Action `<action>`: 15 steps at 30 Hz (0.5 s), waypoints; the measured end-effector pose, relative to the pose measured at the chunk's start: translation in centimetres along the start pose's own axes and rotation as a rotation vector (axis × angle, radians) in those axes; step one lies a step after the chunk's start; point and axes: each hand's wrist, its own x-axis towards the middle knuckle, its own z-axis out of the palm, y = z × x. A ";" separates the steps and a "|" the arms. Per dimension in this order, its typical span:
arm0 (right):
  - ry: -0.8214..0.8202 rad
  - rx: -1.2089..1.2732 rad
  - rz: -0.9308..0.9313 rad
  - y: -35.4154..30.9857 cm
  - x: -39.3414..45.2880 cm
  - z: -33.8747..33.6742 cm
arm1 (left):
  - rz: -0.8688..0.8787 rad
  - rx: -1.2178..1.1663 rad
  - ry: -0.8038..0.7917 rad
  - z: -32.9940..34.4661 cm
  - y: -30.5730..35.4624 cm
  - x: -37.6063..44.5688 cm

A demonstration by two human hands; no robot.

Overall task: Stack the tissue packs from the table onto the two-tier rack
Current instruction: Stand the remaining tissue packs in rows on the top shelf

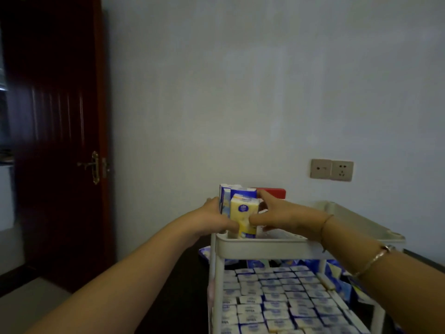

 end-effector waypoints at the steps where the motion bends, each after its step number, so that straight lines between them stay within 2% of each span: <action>1: -0.018 -0.029 -0.006 0.0 -0.1 -0.1 | -0.008 0.031 -0.009 0.0 0.1 0.3; 5: -0.050 -0.119 0.002 0.0 -0.2 0.0 | -0.025 0.194 -0.035 0.0 0.2 1.5; 10: -0.074 -0.380 0.040 -0.3 0.5 0.7 | -0.025 0.253 -0.026 0.2 0.5 1.6; 15: -0.110 -0.377 0.026 -0.6 1.2 1.6 | 0.008 0.294 -0.060 0.3 0.7 1.5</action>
